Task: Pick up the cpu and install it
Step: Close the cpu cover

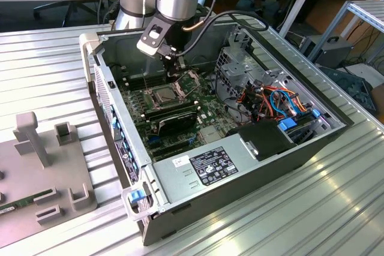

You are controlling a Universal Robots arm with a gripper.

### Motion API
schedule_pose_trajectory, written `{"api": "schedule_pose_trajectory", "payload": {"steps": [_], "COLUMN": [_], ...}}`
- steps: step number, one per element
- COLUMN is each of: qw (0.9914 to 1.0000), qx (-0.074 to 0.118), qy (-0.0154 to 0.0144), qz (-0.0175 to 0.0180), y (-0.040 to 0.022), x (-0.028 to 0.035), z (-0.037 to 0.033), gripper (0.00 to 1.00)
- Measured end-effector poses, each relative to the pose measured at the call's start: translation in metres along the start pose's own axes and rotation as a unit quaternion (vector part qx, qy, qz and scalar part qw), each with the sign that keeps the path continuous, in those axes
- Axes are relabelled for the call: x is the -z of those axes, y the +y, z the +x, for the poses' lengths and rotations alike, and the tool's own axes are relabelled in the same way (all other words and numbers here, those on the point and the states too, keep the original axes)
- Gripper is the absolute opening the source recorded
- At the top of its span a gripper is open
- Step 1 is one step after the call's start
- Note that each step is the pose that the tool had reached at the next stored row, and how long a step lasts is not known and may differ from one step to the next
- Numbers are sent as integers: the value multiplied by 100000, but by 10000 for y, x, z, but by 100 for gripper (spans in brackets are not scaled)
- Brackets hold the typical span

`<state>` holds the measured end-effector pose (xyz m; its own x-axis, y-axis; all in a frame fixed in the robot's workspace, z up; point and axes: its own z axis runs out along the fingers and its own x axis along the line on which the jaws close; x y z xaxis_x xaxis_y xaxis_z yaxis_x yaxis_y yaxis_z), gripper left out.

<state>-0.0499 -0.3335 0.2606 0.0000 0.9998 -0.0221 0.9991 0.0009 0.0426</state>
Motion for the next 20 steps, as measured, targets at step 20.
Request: {"api": "schedule_pose_trajectory", "payload": {"steps": [20], "qw": [100000], "qx": [8], "qy": [-10], "qz": [71], "y": [305], "x": [-12], "z": [0], "gripper": [11]}}
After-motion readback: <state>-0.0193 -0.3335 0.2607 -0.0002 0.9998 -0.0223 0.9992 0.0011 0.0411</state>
